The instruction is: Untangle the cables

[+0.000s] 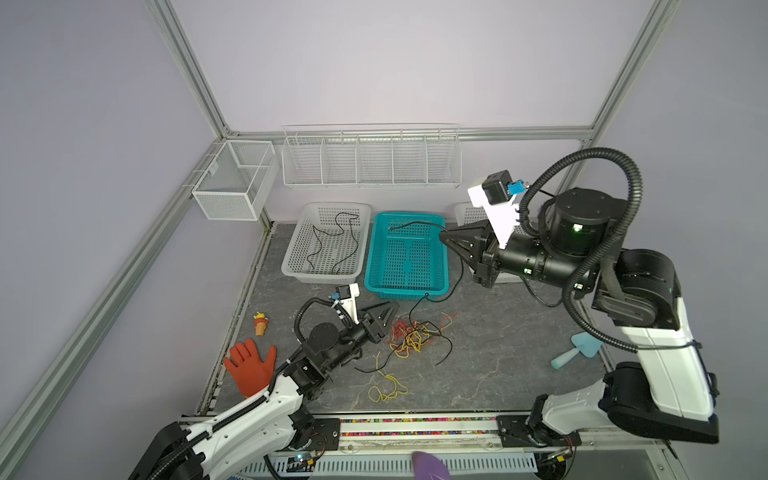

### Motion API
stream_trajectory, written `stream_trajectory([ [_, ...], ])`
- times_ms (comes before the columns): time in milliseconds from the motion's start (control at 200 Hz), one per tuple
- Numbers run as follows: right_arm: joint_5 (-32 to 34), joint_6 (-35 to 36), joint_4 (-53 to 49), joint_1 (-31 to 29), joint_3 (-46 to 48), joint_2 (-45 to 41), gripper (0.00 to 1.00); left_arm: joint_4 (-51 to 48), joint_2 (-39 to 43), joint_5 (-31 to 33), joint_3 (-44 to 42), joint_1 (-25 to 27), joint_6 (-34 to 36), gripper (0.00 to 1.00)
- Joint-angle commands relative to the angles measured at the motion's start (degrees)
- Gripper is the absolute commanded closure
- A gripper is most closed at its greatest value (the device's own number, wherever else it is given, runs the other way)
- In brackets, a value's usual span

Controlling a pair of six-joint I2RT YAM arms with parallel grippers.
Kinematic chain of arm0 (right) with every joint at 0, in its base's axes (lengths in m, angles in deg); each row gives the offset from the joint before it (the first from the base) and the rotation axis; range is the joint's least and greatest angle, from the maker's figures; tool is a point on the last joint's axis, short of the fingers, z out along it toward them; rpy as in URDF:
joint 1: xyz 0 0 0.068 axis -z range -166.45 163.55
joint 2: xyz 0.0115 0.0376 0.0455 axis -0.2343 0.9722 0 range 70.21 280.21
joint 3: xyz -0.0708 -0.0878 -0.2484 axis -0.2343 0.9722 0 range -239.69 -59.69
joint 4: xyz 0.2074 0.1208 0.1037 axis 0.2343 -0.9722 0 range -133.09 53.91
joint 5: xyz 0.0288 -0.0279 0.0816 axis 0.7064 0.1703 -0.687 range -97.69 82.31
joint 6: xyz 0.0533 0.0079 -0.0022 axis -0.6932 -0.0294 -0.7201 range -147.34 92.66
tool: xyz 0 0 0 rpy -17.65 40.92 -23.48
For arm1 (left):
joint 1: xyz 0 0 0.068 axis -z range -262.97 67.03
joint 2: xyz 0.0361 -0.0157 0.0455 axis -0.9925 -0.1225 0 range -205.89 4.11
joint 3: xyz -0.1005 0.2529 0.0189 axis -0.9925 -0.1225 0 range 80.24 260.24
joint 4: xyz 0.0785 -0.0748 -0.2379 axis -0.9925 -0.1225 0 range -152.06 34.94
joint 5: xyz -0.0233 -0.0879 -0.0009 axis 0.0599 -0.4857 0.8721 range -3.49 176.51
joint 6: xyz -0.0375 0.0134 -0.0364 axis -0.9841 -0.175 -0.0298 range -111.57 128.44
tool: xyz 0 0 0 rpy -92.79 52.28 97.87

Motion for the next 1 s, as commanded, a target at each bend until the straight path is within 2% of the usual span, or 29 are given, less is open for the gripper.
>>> stream_trajectory([
  [0,-2.93,-1.02,3.06,0.35,1.19,-0.63,0.93,3.46,-1.44,-5.04,2.35,0.17,2.97,0.55],
  [220,-7.30,-2.23,3.04,0.34,1.63,0.22,0.93,-5.31,-3.59,-11.02,9.61,0.12,12.46,0.52],
  [500,-9.54,-2.56,3.38,0.34,2.60,0.59,0.93,-12.82,-6.11,-19.89,14.86,0.17,18.29,0.47],
  [560,-9.63,-2.44,3.29,0.33,2.60,0.66,0.93,-14.72,-5.90,-20.45,15.34,0.21,19.47,0.46],
  [675,-10.62,-2.69,3.02,0.35,2.65,1.10,0.93,-16.27,-5.23,-19.71,15.98,0.41,21.40,0.32],
  [995,-14.51,-3.84,4.03,0.31,4.06,0.83,0.93,-14.69,-5.53,-16.37,17.59,0.51,24.03,0.30],
])
